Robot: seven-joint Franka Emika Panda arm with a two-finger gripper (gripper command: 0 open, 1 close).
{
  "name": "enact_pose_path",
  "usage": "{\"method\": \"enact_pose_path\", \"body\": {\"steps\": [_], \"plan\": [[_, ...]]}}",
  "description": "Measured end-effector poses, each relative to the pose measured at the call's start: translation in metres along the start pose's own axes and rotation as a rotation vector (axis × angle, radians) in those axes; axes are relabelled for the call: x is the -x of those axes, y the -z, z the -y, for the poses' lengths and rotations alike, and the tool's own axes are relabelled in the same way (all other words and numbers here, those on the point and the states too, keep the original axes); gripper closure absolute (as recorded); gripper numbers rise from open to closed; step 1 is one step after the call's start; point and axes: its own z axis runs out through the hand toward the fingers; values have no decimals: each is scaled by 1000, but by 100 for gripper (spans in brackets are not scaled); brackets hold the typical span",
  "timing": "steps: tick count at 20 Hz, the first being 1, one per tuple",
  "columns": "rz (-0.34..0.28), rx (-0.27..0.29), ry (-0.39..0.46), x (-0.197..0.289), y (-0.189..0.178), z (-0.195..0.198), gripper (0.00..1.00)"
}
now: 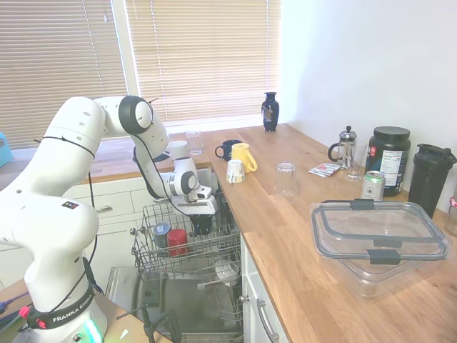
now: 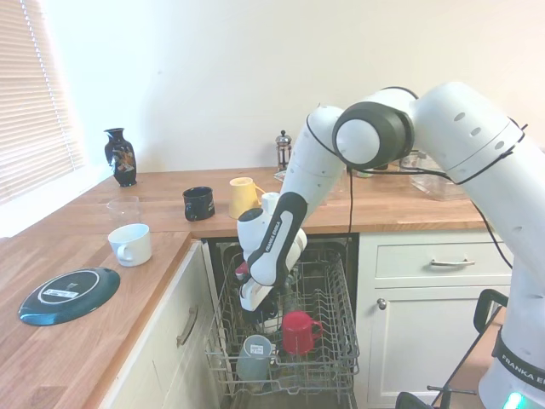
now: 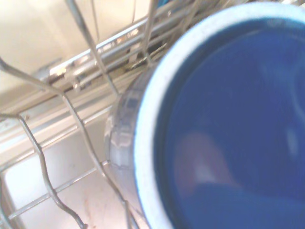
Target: Unload a mug from dishwasher
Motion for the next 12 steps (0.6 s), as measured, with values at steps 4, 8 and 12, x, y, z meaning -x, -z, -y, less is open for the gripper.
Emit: {"method": "enact_pose_path", "body": {"steps": [4,8,12], "plan": [[-25,1,7,2,29,-9,100],[-49,11,16,13,47,-17,100],[-83,7,17,25,79,-26,100]]}}
